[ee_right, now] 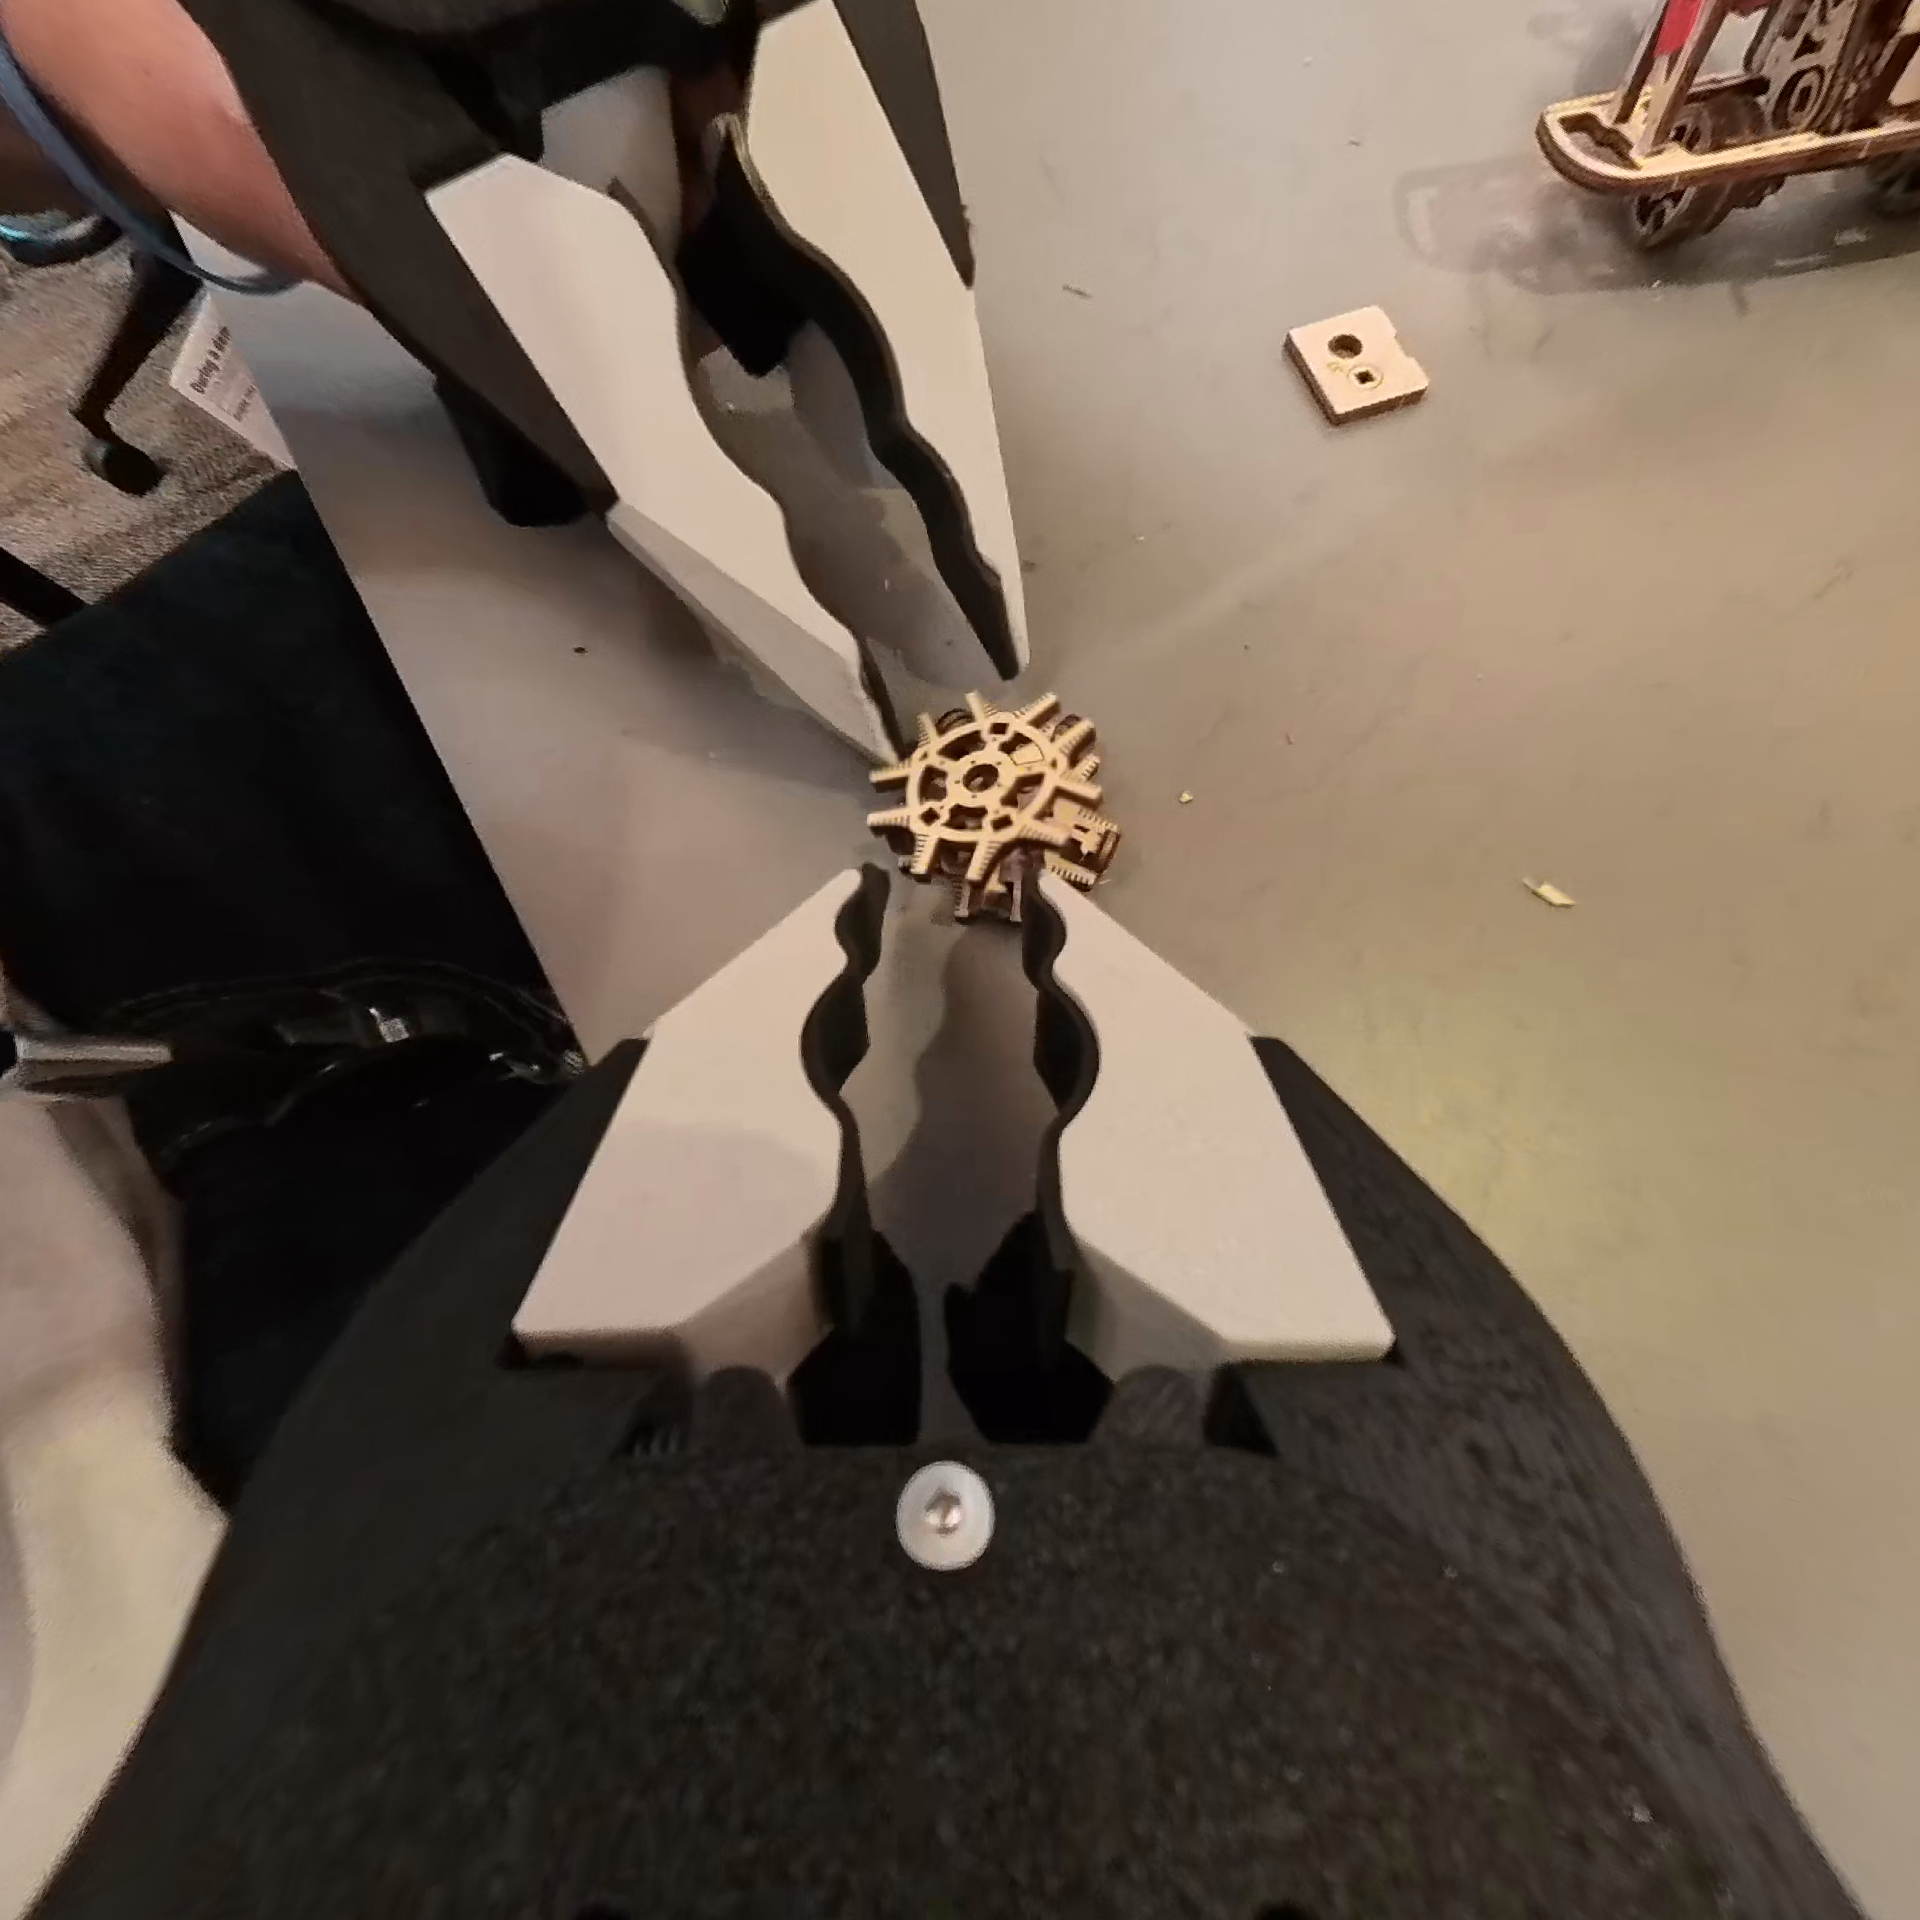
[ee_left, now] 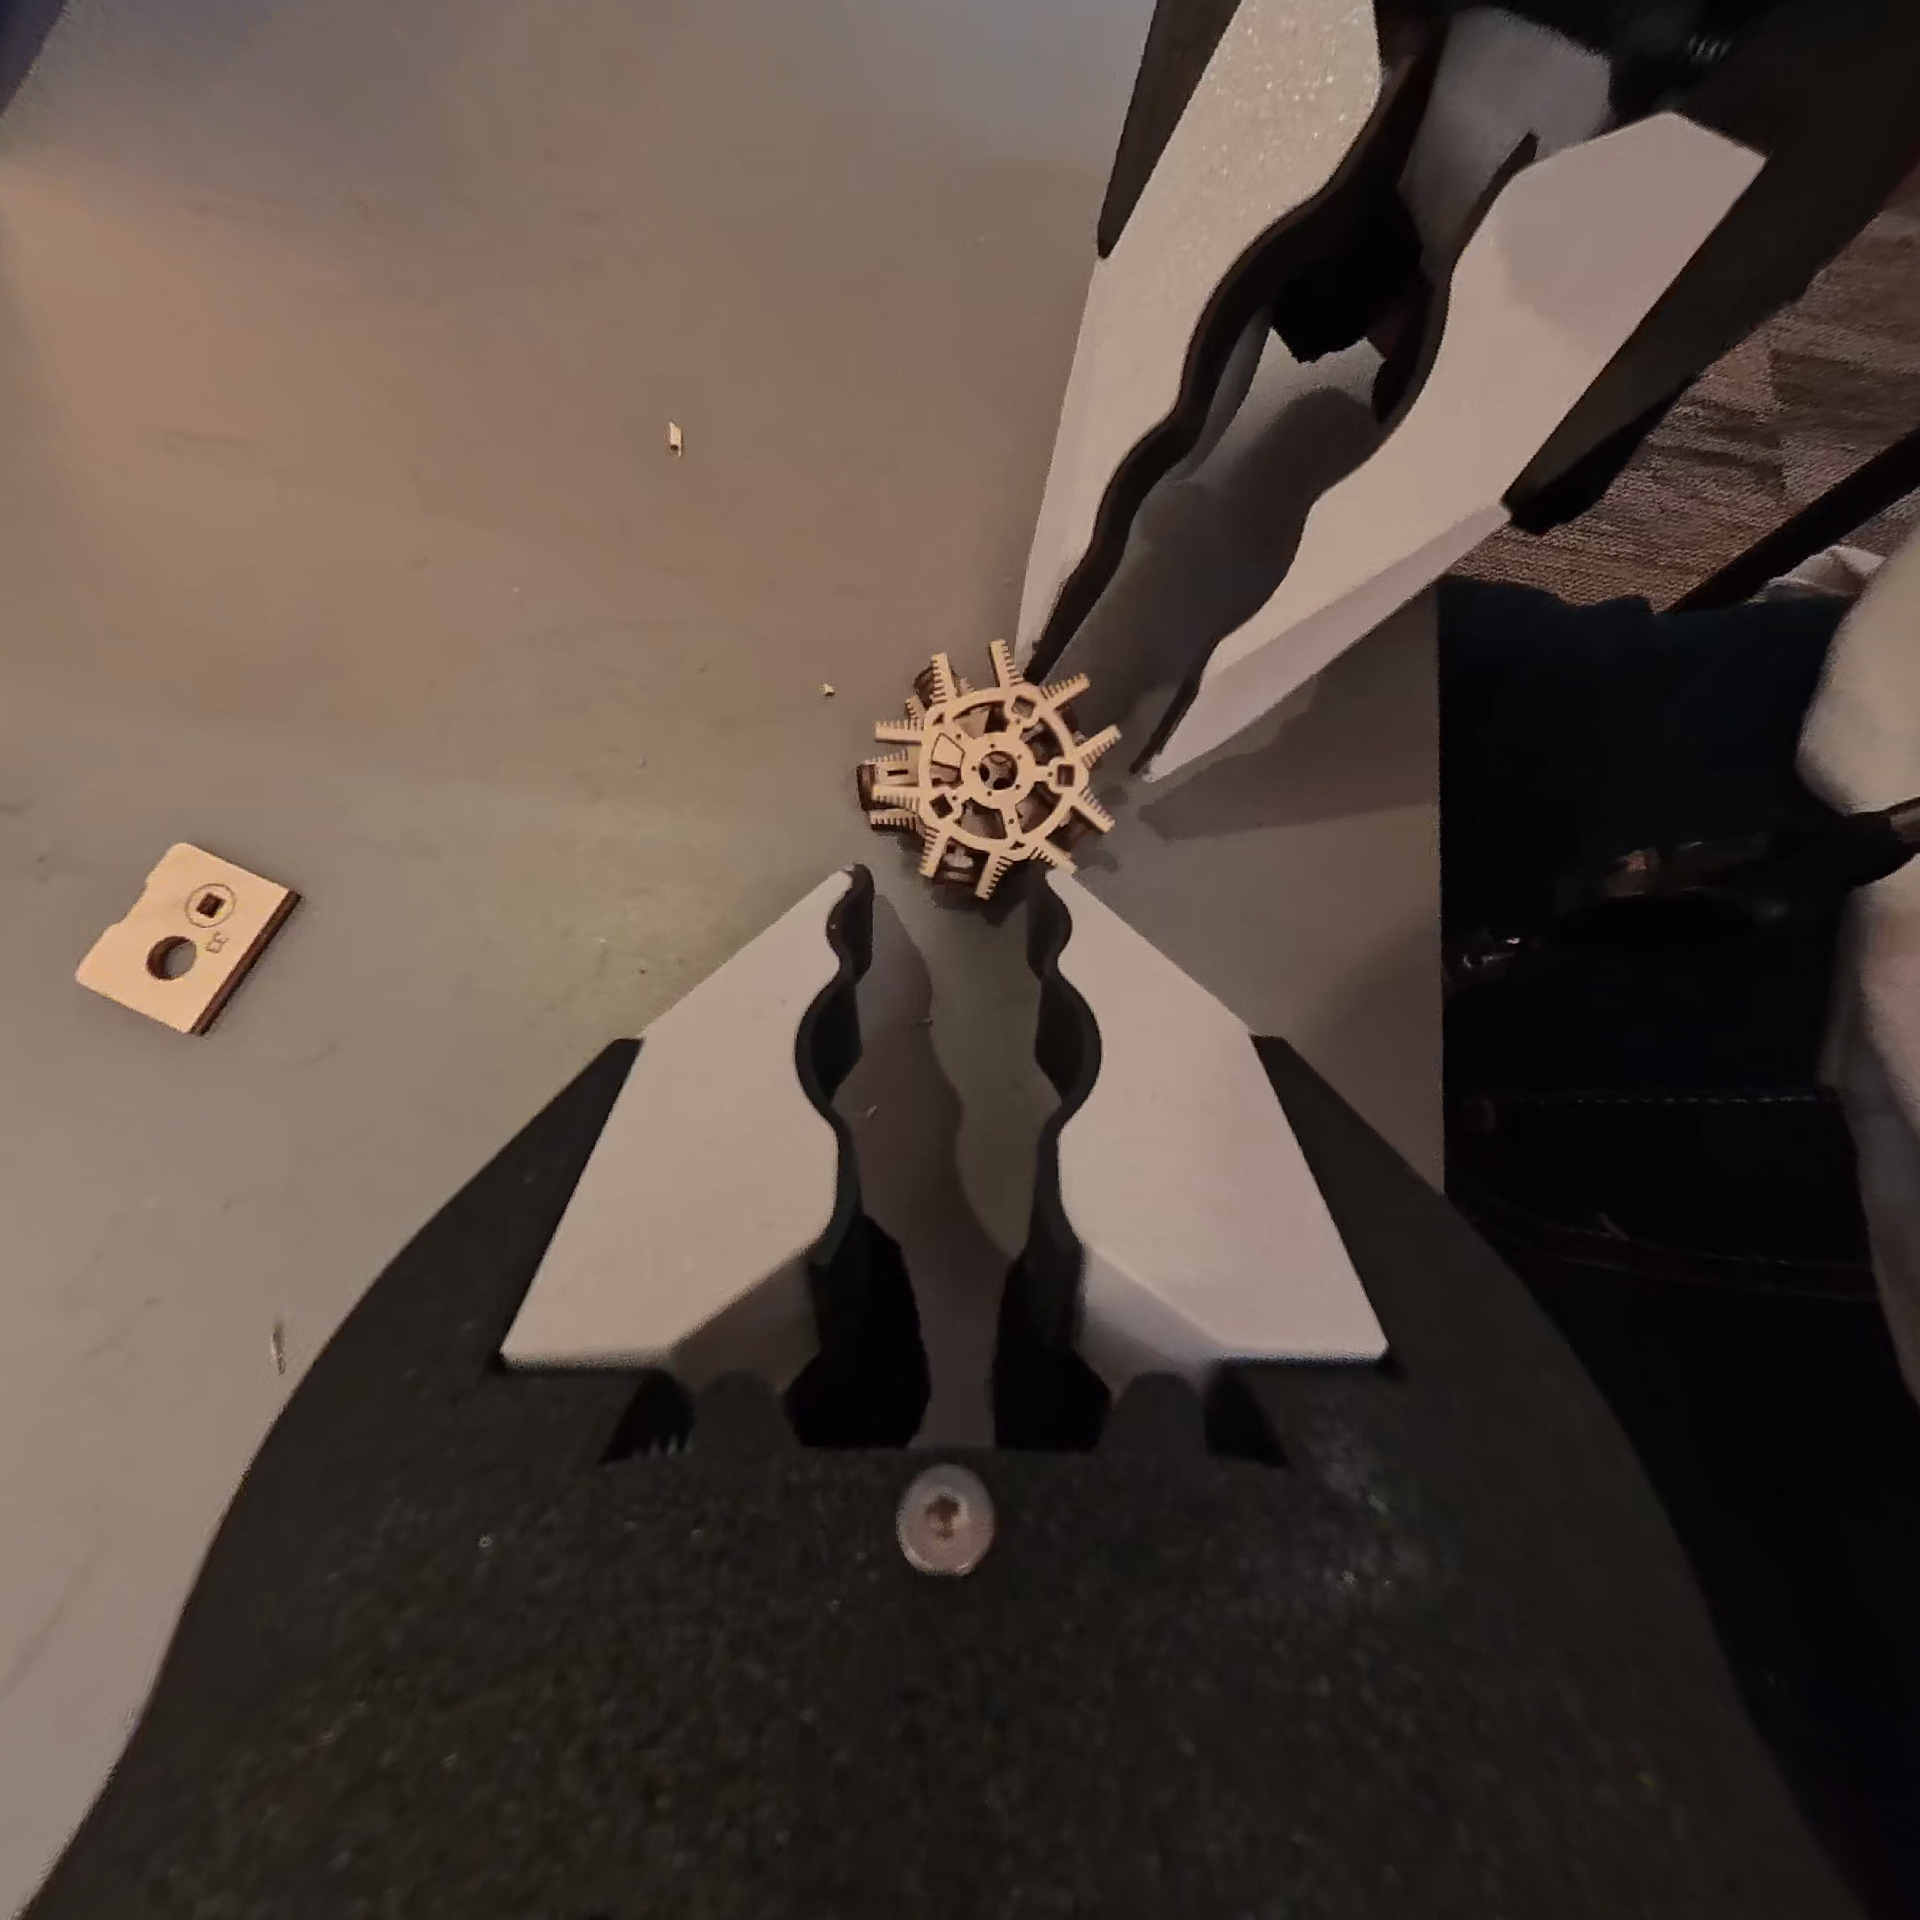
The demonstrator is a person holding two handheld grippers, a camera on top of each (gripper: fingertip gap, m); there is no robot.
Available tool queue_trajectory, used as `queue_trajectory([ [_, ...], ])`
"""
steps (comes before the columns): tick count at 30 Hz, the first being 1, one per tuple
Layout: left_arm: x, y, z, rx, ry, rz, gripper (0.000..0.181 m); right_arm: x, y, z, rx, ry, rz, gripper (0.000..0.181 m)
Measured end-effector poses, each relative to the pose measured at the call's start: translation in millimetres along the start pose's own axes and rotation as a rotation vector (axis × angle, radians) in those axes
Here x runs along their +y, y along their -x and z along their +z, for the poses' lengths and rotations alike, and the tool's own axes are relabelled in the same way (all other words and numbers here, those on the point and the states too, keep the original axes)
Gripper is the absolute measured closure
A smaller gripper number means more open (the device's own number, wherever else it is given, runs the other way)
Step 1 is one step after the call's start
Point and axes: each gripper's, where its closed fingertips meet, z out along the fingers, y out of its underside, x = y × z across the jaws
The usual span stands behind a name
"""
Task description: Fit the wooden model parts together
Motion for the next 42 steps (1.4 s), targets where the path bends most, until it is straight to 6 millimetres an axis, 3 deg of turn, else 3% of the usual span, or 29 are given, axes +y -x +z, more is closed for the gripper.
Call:
queue_trajectory([
  [5,-3.0,-2.2,0.3,0.002,-0.008,0.0,0.157,-1.9,-2.4,0.3,0.026,-0.002,-0.026,0.165],
  [18,-3.8,-5.0,1.4,0.012,-0.01,0.002,0.156,0.0,-8.7,-0.2,-0.041,-0.023,0.071,0.166],
  [42,0.2,-11.6,3.8,0.038,0.004,0.089,0.151,0.5,-3.0,5.1,-0.084,0.003,0.059,0.166],
])
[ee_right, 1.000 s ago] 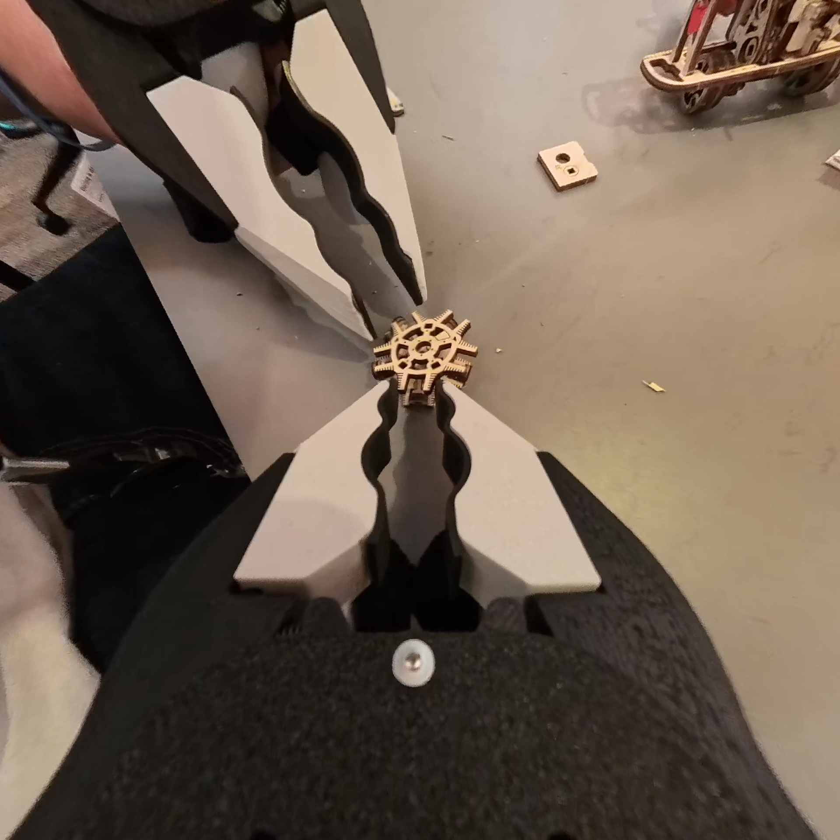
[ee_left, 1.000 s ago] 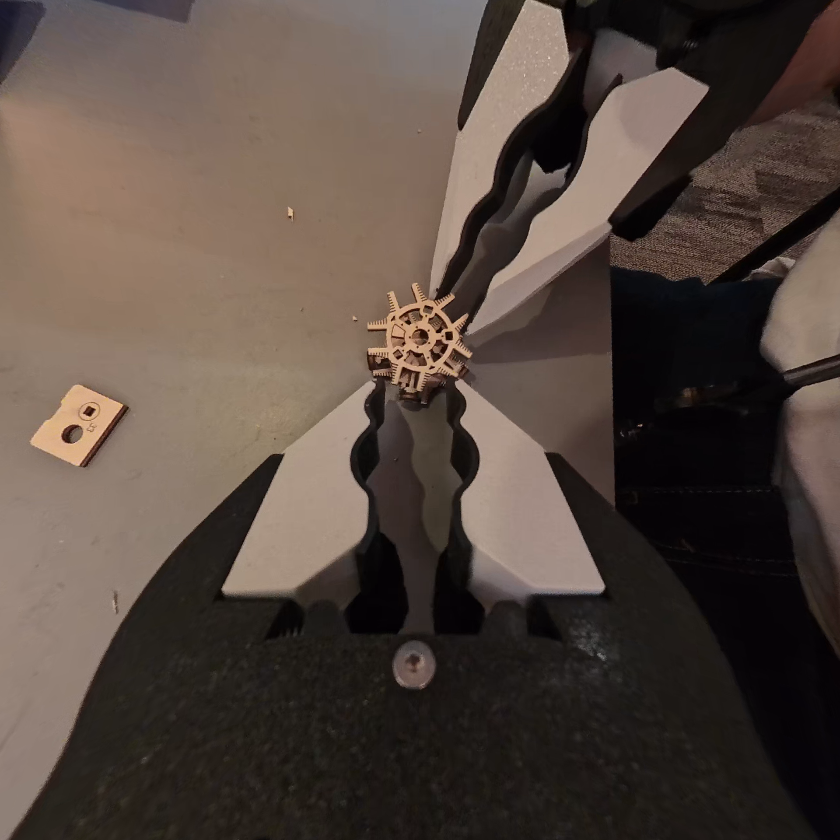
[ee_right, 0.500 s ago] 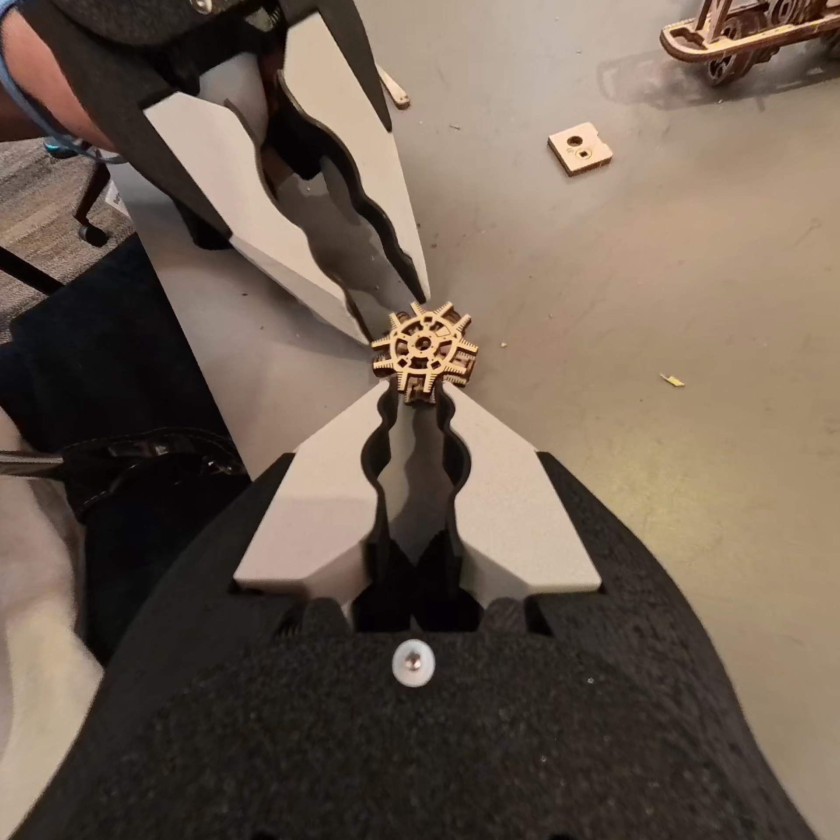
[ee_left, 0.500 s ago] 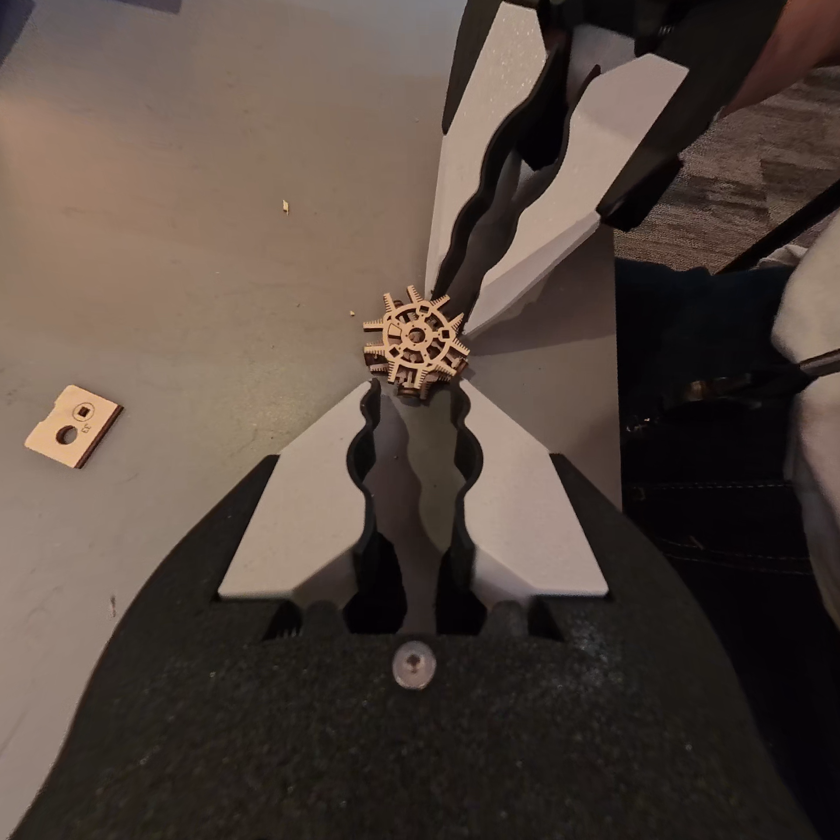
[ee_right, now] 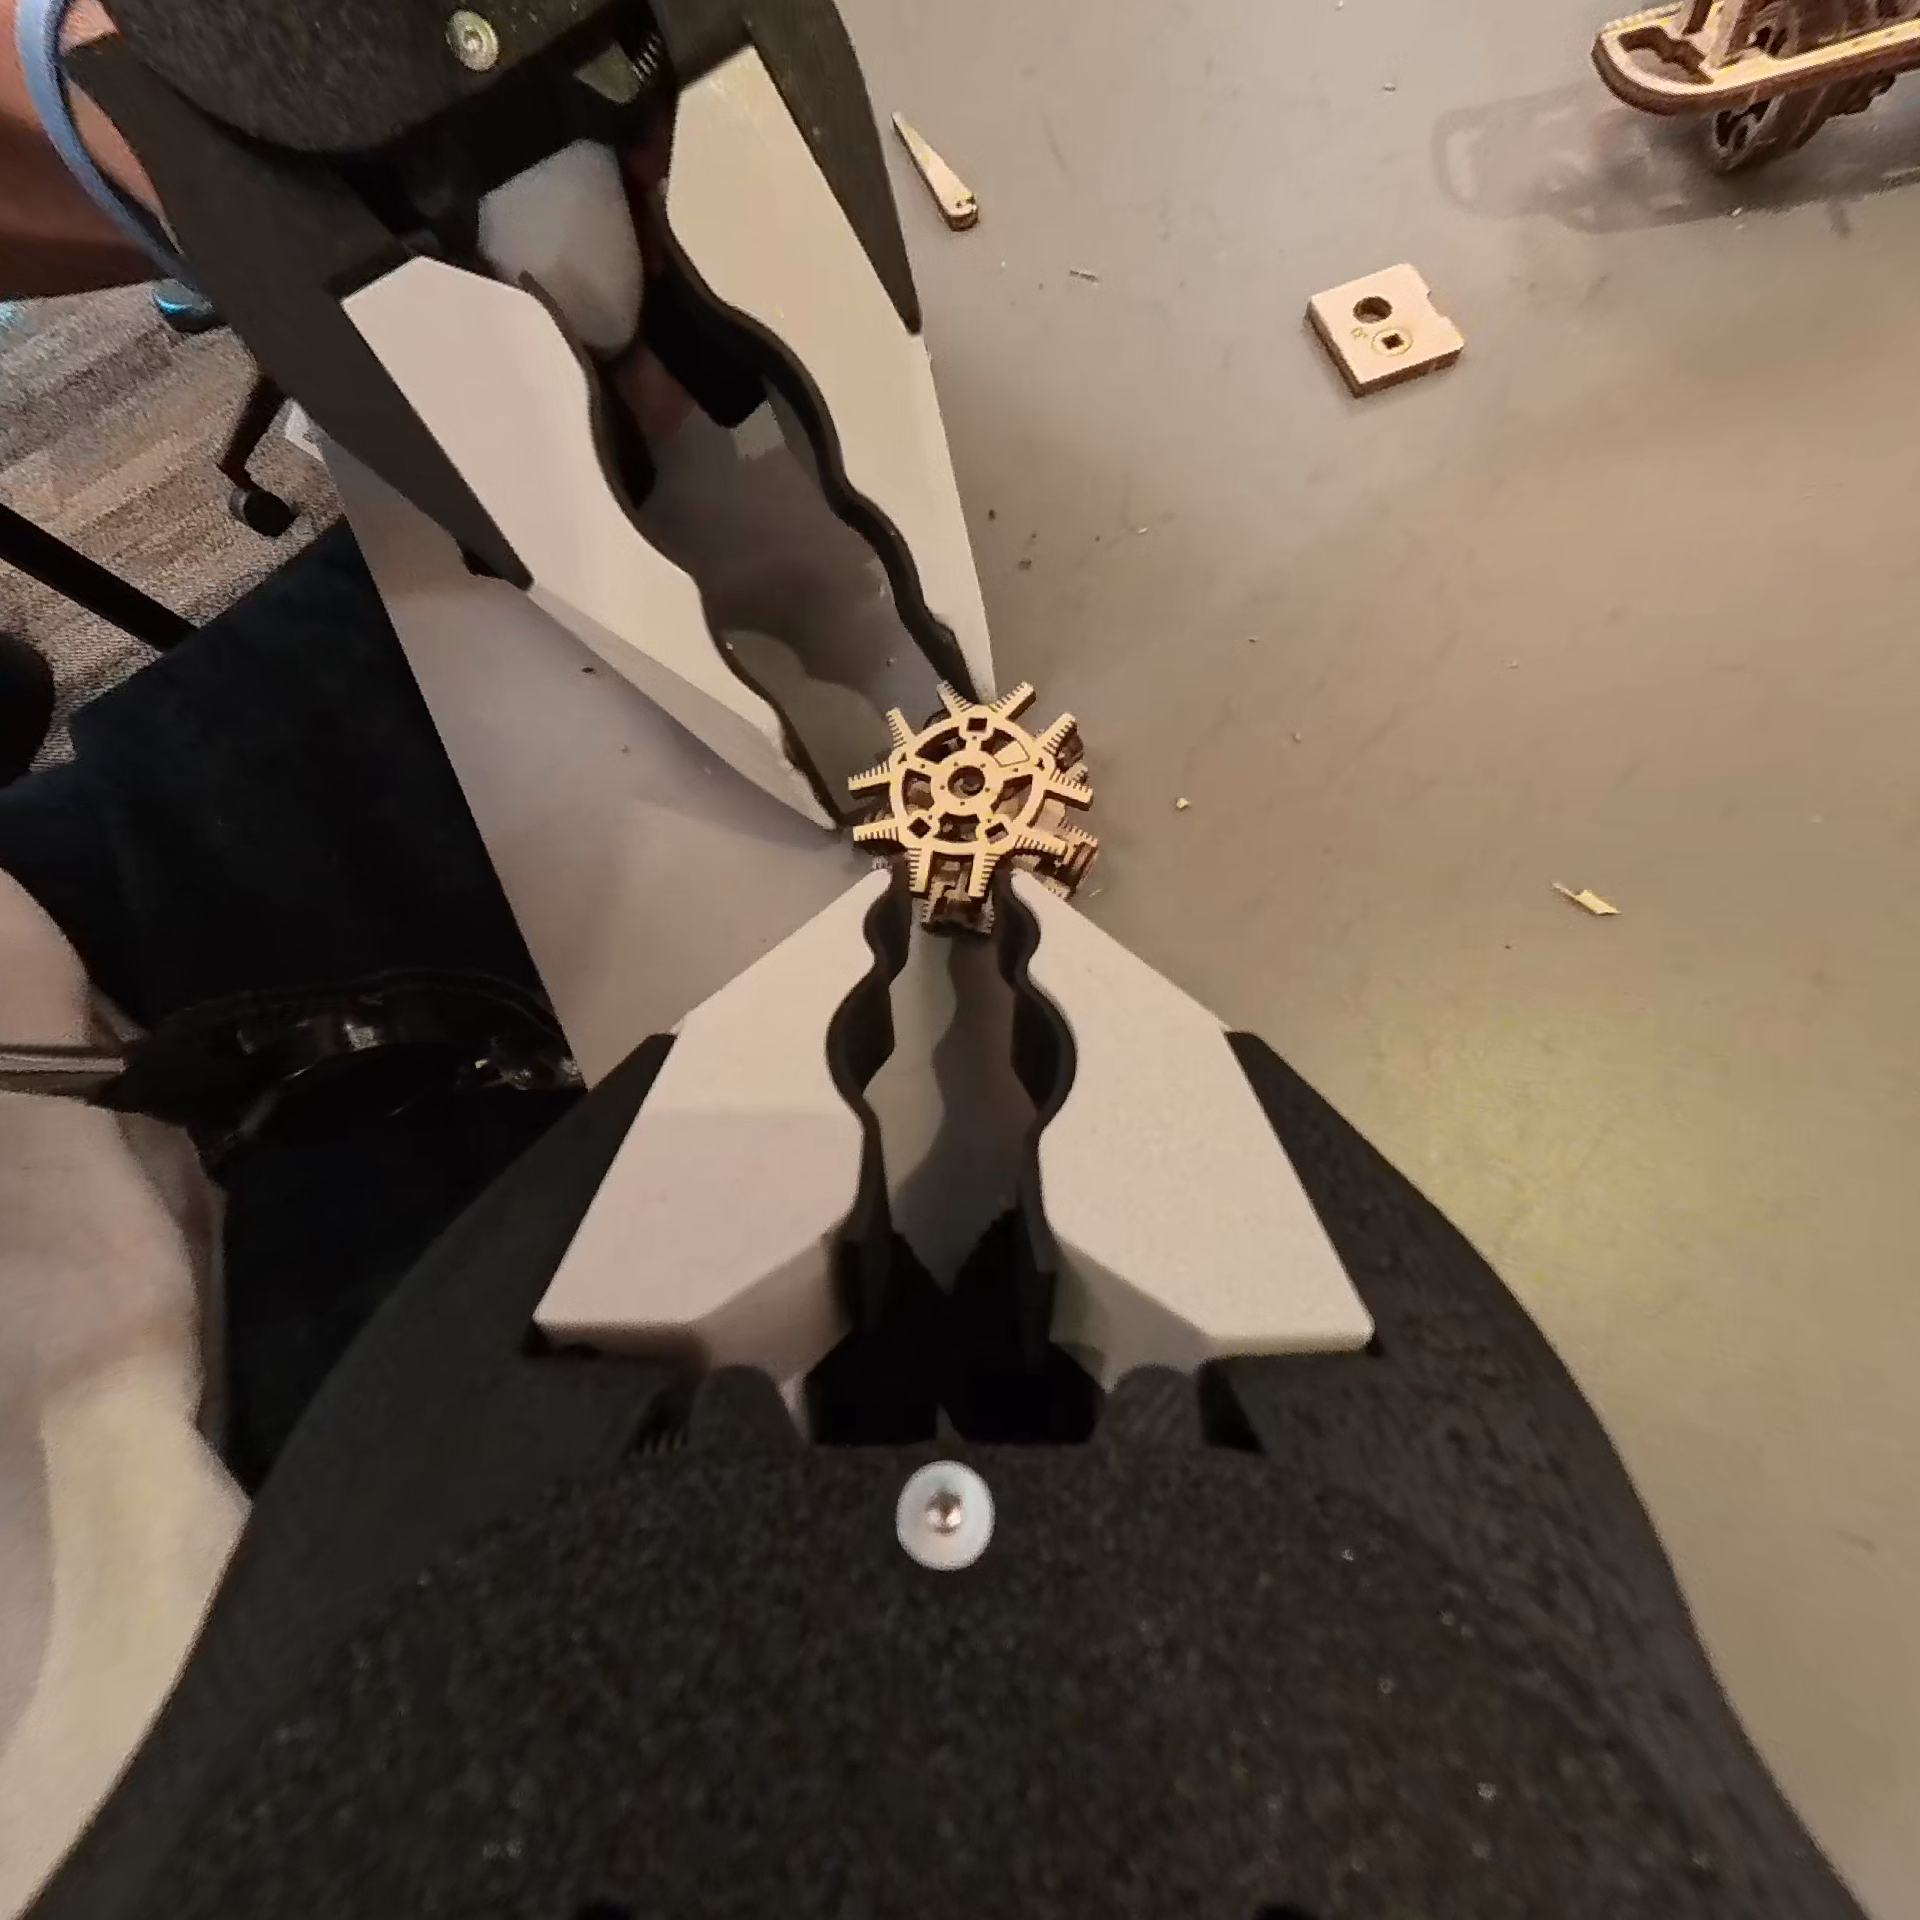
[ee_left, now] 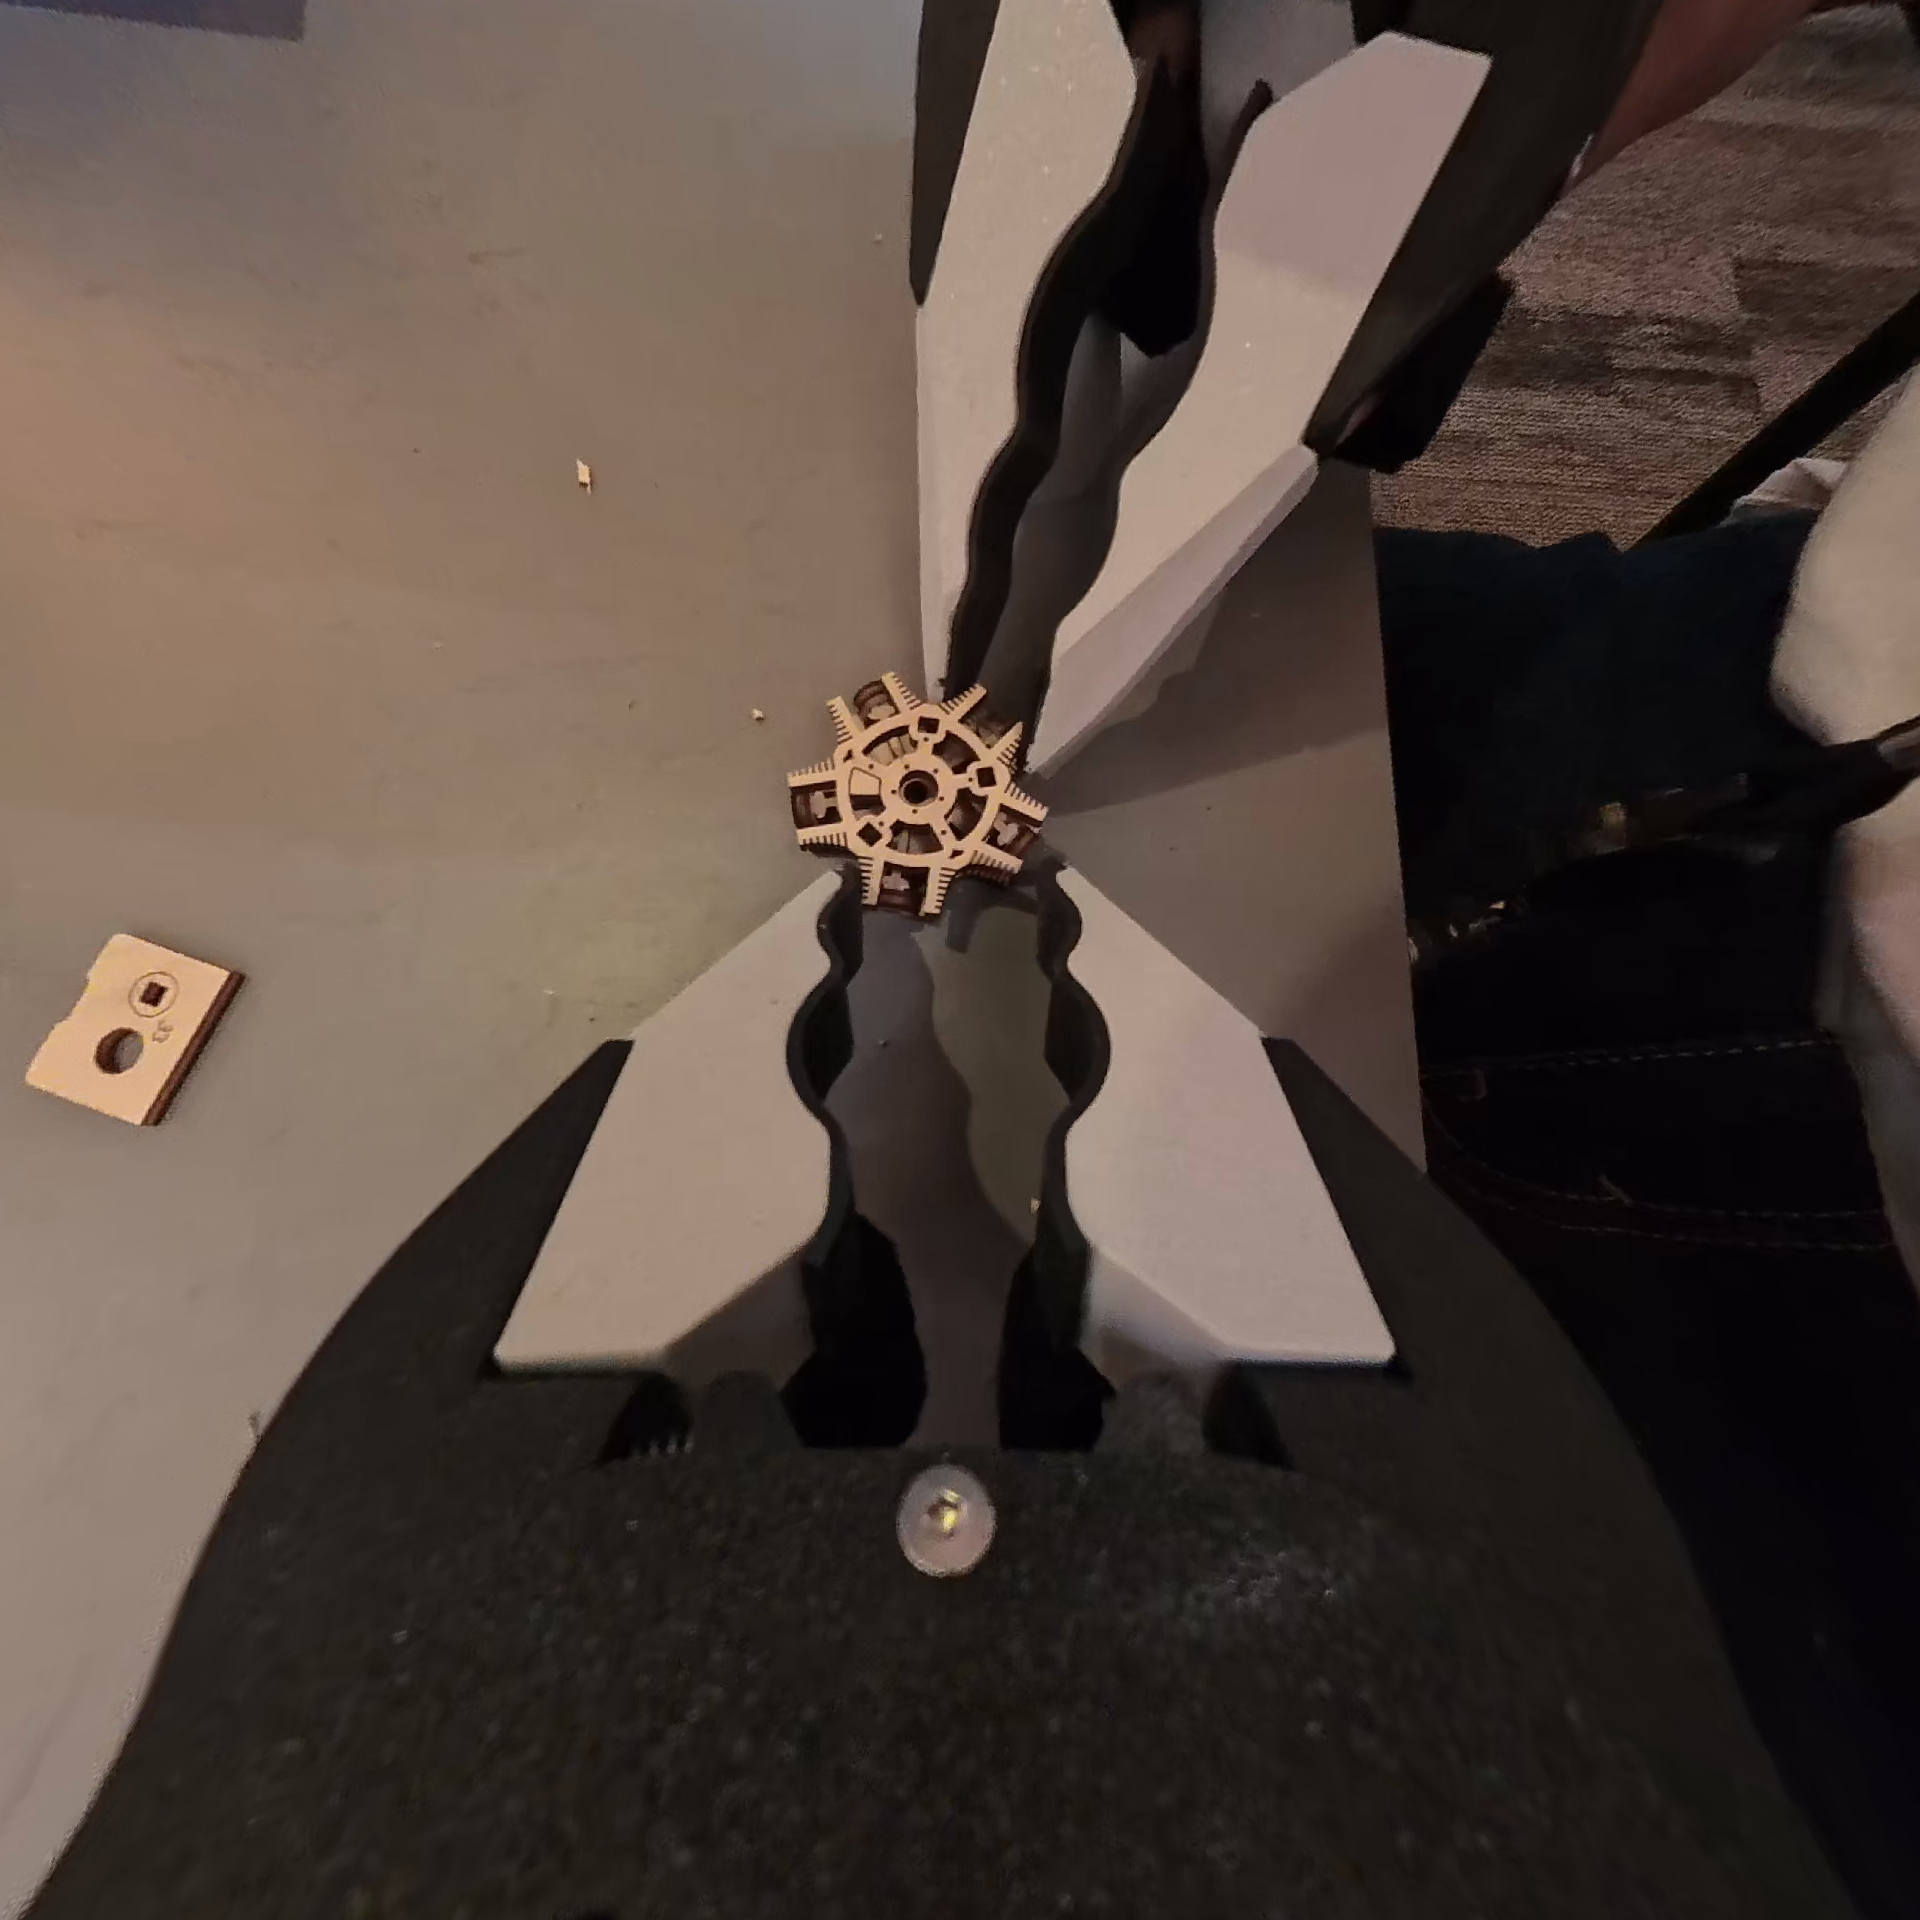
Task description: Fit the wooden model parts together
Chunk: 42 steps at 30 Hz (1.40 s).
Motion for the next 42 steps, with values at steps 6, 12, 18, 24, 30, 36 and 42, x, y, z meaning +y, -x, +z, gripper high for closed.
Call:
queue_trajectory([
  [6,-6.6,1.3,-2.9,-0.006,-0.025,-0.009,0.154,1.2,0.1,-2.7,0.007,0.0,0.015,0.166],
  [12,-6.3,-0.3,-2.6,-0.002,-0.014,-0.001,0.154,2.5,1.5,-3.1,-0.005,0.007,0.039,0.166],
  [18,-4.2,0.2,-1.7,0.011,-0.014,-0.022,0.154,1.1,1.6,-4.8,-0.004,0.004,0.035,0.166],
  [24,-4.1,0.0,-1.0,0.012,-0.012,-0.024,0.154,-10.5,4.3,-18.4,-0.03,-0.048,-0.013,0.156],
  [30,-2.9,-1.0,1.5,0.014,0.001,-0.023,0.154,-26.4,0.4,-7.6,0.022,-0.094,-0.087,0.181],
  [36,-2.9,-0.5,1.6,0.016,-0.004,-0.036,0.154,-25.0,-0.6,11.8,0.107,-0.04,-0.145,0.181],
  [42,-2.4,0.0,0.8,0.02,-0.007,-0.043,0.154,-21.8,-4.3,12.4,0.111,-0.032,-0.113,0.181],
])
